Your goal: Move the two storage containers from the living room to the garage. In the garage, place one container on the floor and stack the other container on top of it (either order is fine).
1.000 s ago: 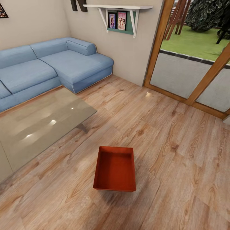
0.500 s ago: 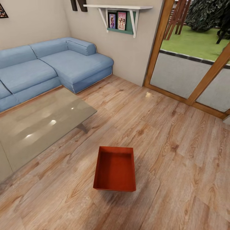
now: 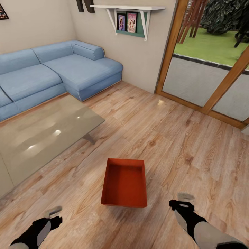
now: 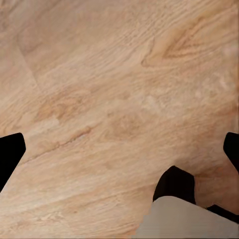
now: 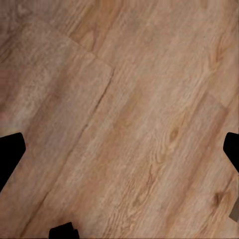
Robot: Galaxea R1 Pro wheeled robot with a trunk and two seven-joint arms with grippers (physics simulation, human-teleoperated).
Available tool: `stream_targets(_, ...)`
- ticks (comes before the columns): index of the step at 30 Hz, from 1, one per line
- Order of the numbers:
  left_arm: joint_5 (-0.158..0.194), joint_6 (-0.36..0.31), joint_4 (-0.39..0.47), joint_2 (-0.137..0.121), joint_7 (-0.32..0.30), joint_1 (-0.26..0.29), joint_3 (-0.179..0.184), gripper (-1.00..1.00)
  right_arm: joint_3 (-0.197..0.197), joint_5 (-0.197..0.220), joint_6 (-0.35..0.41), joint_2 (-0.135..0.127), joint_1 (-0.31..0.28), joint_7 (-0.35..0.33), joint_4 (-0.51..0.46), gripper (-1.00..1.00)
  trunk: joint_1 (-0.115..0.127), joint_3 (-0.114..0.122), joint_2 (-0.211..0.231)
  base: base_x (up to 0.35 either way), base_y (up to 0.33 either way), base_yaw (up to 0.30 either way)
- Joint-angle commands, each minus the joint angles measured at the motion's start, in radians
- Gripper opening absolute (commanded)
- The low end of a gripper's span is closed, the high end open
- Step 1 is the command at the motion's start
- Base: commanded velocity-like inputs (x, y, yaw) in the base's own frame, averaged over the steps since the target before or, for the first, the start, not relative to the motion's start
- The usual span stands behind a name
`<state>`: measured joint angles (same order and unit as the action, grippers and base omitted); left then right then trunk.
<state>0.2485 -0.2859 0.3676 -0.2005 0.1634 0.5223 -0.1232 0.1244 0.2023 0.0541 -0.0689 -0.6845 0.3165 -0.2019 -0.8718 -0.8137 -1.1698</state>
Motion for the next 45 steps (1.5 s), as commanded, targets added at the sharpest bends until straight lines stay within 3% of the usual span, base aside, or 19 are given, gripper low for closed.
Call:
stream_targets(1, -0.042, -0.007, -0.002, 0.140, 0.087, 0.105, 0.005, 1.00, 0.008, 0.006, -0.021, 0.097, -0.042, 0.012, -0.002, 1.00, 0.000, -0.001, 0.000, 0.000, 0.000, 0.000)
stream_targets(2, -0.073, -0.003, 0.001, 0.176, 0.098, 0.120, 0.006, 1.00, 0.011, 0.003, -0.042, 0.127, -0.045, 0.012, -0.002, 1.00, 0.000, -0.001, 0.000, 0.000, 0.000, 0.000)
stream_targets(3, -0.090, -0.001, 0.002, 0.191, 0.102, 0.125, 0.006, 1.00, 0.013, 0.002, -0.055, 0.141, -0.046, 0.012, -0.002, 1.00, 0.000, -0.001, 0.000, 0.000, 0.000, 0.000)
stream_targets(4, -0.134, 0.012, 0.000, 0.225, 0.109, 0.135, 0.005, 1.00, 0.018, 0.000, -0.096, 0.174, -0.048, 0.008, -0.001, 1.00, 0.000, -0.001, 0.000, 0.000, 0.000, 0.000)
stream_targets(5, -0.152, 0.031, -0.005, 0.239, 0.112, 0.138, 0.005, 1.00, 0.020, -0.001, -0.121, 0.188, -0.049, 0.003, 0.003, 1.00, 0.000, -0.001, 0.000, 0.000, 0.000, 0.000)
stream_targets(6, -0.171, 0.096, -0.016, 0.252, 0.113, 0.142, 0.004, 1.00, 0.022, -0.002, -0.151, 0.203, -0.050, -0.007, 0.021, 1.00, 0.000, -0.001, 0.000, 0.000, 0.000, 0.000)
stream_targets(10, -0.186, 0.173, -0.030, 0.259, 0.112, 0.144, 0.005, 1.00, 0.021, -0.007, -0.167, 0.211, -0.050, -0.022, 0.052, 1.00, 0.000, -0.001, 0.000, 0.000, 0.000, 0.000)
stream_targets(15, -0.195, 0.194, -0.040, 0.260, 0.063, 0.145, 0.006, 1.00, 0.018, -0.018, -0.190, 0.213, -0.048, -0.034, 0.070, 1.00, 0.000, -0.001, 0.000, 0.000, 0.000, 0.000)
stream_targets(20, -0.215, 0.201, -0.028, 0.261, 0.024, 0.146, 0.025, 1.00, 0.017, -0.108, -0.218, 0.219, -0.046, -0.042, 0.097, 1.00, 0.000, -0.001, 0.000, 0.000, 0.000, 0.000)
stream_targets(24, -0.238, 0.205, -0.026, 0.264, 0.028, 0.146, 0.059, 1.00, 0.017, -0.133, -0.221, 0.243, -0.046, -0.045, 0.102, 1.00, 0.000, -0.001, 0.000, 0.000, 0.000, 0.000)
stream_targets(31, -0.247, 0.208, -0.024, 0.266, 0.026, 0.146, 0.077, 1.00, 0.016, -0.135, -0.222, 0.243, -0.046, -0.072, 0.105, 1.00, 0.000, -0.001, 0.000, 0.000, 0.000, 0.000)
stream_targets(45, -0.247, 0.211, -0.023, 0.278, 0.030, 0.145, 0.077, 1.00, 0.015, -0.136, -0.227, 0.243, -0.046, -0.074, 0.115, 1.00, 0.000, -0.001, 0.000, 0.056, 0.000, 0.000)
